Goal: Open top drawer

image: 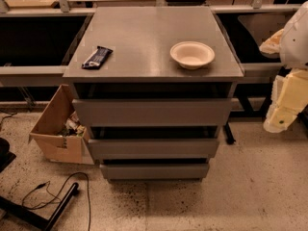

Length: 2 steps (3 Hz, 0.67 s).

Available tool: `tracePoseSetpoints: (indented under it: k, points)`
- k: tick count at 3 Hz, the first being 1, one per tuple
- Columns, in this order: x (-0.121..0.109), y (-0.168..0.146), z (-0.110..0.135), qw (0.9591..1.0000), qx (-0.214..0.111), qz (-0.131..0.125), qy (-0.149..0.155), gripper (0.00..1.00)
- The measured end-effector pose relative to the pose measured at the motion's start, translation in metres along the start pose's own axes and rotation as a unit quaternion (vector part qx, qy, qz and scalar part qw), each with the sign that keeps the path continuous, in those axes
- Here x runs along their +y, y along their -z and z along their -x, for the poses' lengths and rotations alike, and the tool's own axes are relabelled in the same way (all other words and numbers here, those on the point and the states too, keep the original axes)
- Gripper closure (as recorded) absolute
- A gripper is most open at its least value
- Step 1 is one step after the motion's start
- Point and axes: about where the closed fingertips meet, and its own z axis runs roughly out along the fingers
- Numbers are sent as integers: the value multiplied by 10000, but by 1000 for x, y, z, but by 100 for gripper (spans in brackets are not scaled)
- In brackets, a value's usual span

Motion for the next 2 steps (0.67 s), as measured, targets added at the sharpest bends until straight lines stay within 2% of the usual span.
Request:
tracePoseSetpoints:
  k: [1,2]
  points:
    - [0,0,0,10000,0,0,0,0]
    - [5,-24,5,9998,-179,47,-72,0]
